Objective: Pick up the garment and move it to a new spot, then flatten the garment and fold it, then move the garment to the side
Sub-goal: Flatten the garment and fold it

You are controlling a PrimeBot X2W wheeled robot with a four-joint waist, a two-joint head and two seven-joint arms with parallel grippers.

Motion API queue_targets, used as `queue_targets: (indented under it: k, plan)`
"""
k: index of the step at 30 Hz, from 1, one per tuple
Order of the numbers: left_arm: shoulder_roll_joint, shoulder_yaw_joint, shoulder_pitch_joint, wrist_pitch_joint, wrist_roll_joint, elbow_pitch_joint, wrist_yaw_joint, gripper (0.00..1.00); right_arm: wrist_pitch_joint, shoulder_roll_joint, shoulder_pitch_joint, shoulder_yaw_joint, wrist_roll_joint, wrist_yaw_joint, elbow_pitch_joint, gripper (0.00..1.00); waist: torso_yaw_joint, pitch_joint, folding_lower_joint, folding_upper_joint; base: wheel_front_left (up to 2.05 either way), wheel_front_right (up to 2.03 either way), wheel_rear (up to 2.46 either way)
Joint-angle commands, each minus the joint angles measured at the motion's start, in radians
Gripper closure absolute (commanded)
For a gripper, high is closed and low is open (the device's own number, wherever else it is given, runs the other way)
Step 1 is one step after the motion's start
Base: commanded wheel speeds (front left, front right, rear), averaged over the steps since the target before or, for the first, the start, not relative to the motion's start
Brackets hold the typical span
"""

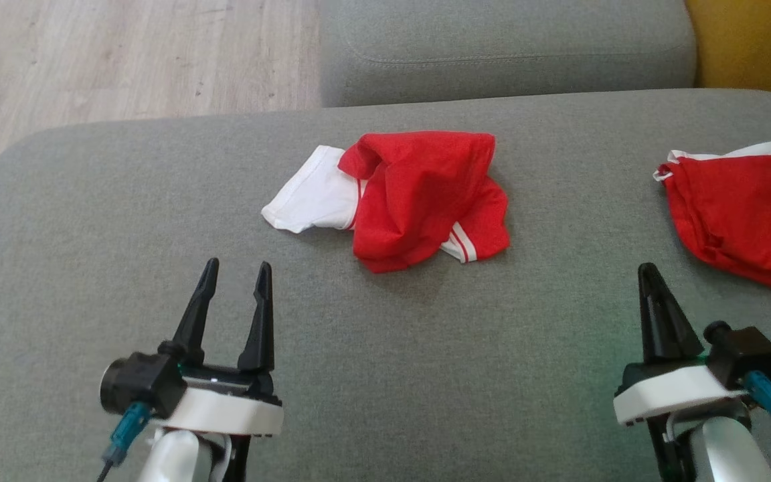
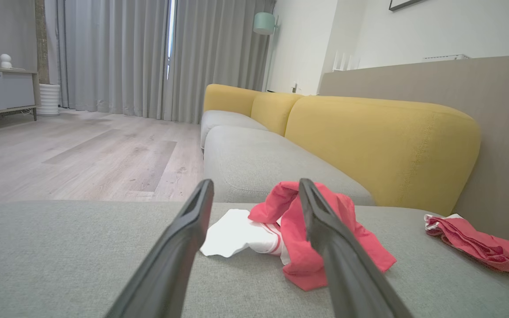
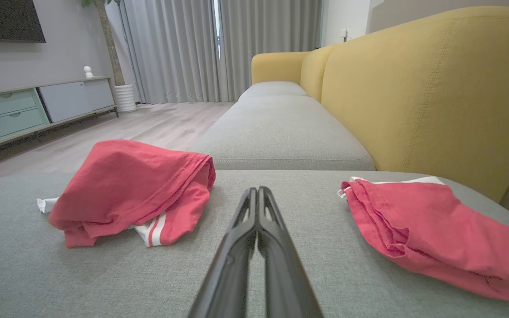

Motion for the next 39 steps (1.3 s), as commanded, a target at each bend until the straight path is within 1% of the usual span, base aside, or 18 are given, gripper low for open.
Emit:
queue_targets:
  k: [1, 5, 10, 17, 22, 26, 30, 34, 39]
  plan:
    - [0.009, 0.025, -0.024, -0.006, -0.009, -0.029, -0.006, 0.0, -0.011, -0.001, -0.033, 0.015, 0.003, 0.004, -0.048, 0.0, -0.002, 0.003, 0.0001, -0.0001, 0.0, 0.0, 0.0]
    - [0.008, 0.018, -0.032, -0.006, -0.01, -0.033, -0.006, 0.0, -0.011, -0.001, -0.04, 0.01, 0.002, 0.004, -0.062, 0.0, 0.0, 0.014, 0.0001, -0.0001, 0.0, 0.0, 0.0]
    - [0.007, 0.005, -0.044, -0.006, -0.013, -0.041, -0.006, 0.0, -0.011, -0.001, -0.057, -0.009, -0.013, 0.004, -0.071, 0.0, 0.02, 0.036, 0.0001, -0.0001, 0.0, 0.0, 0.0]
    - [0.005, -0.031, -0.082, -0.006, -0.016, -0.038, -0.006, 0.0, 0.01, -0.001, -0.098, -0.051, -0.041, 0.004, -0.067, 0.0, 0.079, 0.09, 0.0001, -0.0001, 0.0, 0.0, 0.0]
    - [0.004, -0.051, -0.12, -0.006, -0.023, -0.042, -0.006, 0.0, 0.057, -0.001, -0.187, -0.045, -0.025, 0.004, -0.042, 0.0, 0.127, 0.142, 0.0001, -0.0001, 0.0, 0.0, 0.0]
    - [0.003, -0.067, -0.142, -0.006, -0.03, -0.038, -0.006, 0.0, 0.121, -0.001, -0.299, -0.021, 0.032, 0.004, 0.037, 0.0, 0.168, 0.18, 0.0001, -0.0001, 0.0, 0.0, 0.0]
    - [0.002, -0.084, -0.16, -0.006, -0.036, -0.032, -0.006, 0.0, 0.18, -0.001, -0.422, -0.005, 0.106, 0.004, 0.16, 0.0, 0.207, 0.21, 0.0001, -0.0001, 0.0, 0.0, 0.0]
    - [0.001, -0.096, -0.171, -0.006, -0.044, -0.026, -0.006, 0.0, 0.213, -0.001, -0.525, -0.034, 0.178, 0.004, 0.3, 0.0, 0.242, 0.224, 0.0001, -0.0001, 0.0, 0.0, 0.0]
    - [0.0, -0.106, -0.175, -0.006, -0.049, -0.022, -0.006, 0.0, 0.211, -0.001, -0.607, -0.082, 0.197, 0.004, 0.446, 0.0, 0.269, 0.23, 0.0001, -0.0001, 0.0, 0.0, 0.0]
